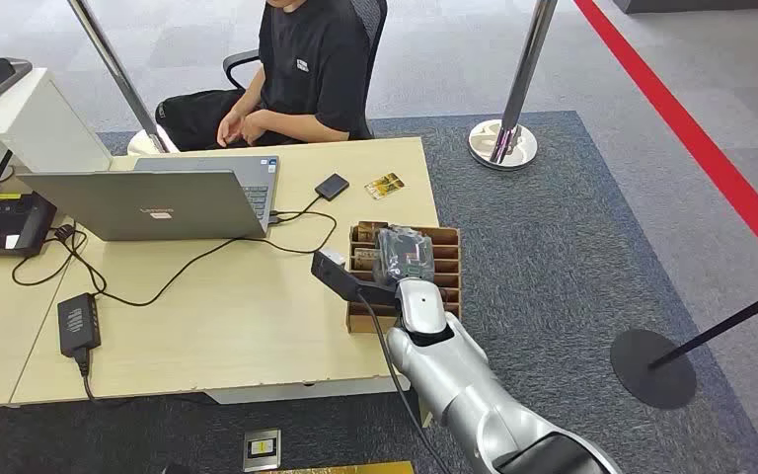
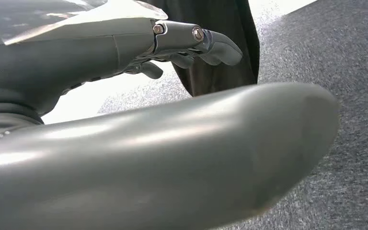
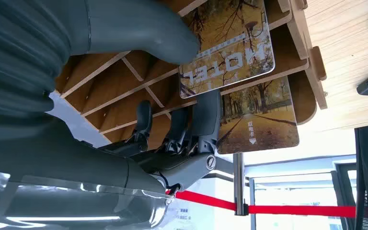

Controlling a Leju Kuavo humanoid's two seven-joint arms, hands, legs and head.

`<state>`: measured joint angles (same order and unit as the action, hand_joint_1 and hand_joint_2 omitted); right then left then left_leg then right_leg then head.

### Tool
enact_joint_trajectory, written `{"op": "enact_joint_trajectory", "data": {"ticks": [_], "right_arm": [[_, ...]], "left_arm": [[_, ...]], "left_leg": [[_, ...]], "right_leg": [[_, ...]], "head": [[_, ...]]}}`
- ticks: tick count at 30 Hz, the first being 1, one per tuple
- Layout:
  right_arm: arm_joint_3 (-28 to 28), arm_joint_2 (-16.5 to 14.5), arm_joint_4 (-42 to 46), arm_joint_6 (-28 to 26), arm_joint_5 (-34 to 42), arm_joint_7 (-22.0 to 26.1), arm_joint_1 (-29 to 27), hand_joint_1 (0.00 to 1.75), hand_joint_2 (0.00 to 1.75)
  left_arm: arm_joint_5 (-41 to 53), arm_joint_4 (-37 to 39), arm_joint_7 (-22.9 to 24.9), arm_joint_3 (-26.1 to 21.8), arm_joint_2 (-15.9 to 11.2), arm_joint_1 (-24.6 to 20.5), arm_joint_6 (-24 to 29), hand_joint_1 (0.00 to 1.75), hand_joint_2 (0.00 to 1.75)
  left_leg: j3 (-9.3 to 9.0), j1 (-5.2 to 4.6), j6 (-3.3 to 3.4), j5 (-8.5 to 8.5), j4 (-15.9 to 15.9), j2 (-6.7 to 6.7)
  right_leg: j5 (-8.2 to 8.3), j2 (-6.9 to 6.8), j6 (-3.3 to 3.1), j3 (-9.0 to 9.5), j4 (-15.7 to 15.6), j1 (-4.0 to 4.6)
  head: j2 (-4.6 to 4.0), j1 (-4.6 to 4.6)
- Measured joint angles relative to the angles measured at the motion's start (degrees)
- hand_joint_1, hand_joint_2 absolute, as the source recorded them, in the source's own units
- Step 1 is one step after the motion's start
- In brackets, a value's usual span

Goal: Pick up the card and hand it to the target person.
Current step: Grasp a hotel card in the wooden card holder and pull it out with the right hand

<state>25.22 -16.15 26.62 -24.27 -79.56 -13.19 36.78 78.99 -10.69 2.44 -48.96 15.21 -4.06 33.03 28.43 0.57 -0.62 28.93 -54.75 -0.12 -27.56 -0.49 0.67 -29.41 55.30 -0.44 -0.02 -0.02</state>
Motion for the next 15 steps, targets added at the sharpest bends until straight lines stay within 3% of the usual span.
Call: {"op": "enact_joint_trajectory", "data": {"ticks": [9,15], "right_arm": [[-0.1,-0.1,-0.4,-0.7,0.0,0.8,0.1,1.27,1.75],[-0.2,-0.3,-0.7,-0.9,0.5,1.5,0.2,1.34,1.75]], "left_arm": [[-0.1,0.0,0.0,0.0,0.0,0.0,0.0,0.0,0.0],[-0.2,0.0,0.0,0.0,0.0,0.0,0.0,0.0,0.0]], "left_leg": [[0.0,0.0,0.0,0.0,0.0,0.0],[0.0,0.0,0.0,0.0,0.0,0.0]], "right_leg": [[0.0,0.0,0.0,0.0,0.0,0.0],[0.0,0.0,0.0,0.0,0.0,0.0]], "head": [[0.0,0.01],[0.0,0.0]]}}
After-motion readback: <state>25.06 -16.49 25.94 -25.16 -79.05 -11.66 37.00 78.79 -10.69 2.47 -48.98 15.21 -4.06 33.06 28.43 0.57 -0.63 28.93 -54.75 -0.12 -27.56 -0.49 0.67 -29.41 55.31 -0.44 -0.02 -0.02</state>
